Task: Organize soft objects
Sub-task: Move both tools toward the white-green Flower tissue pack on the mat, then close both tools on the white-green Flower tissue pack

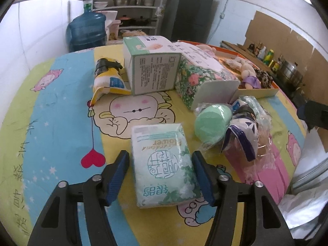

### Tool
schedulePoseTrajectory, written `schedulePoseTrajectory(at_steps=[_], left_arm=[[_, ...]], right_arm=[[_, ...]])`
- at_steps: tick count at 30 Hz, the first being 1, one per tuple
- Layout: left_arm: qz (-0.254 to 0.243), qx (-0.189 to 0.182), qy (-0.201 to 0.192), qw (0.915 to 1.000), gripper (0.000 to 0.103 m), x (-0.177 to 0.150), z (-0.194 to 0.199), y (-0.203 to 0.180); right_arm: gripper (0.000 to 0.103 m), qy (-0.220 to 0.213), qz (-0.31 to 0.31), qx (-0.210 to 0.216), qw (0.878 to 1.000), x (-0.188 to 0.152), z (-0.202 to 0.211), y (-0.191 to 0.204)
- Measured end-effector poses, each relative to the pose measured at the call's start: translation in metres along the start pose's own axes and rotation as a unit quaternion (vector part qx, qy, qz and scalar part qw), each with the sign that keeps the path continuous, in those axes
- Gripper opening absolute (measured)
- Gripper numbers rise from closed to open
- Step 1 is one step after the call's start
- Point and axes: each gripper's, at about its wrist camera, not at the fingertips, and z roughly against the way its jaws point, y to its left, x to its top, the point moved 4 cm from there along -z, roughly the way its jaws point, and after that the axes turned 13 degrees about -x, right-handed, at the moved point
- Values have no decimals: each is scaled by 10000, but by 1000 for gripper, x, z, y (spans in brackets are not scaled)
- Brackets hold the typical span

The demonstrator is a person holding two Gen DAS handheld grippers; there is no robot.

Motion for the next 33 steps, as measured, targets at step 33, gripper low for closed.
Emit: schedulePoseTrajectory(at_steps=[33], left_arm=[[305, 101, -411, 9986, 49, 13, 29, 20]], right_arm=[[56, 975, 302, -823, 9914, 7, -109, -32]])
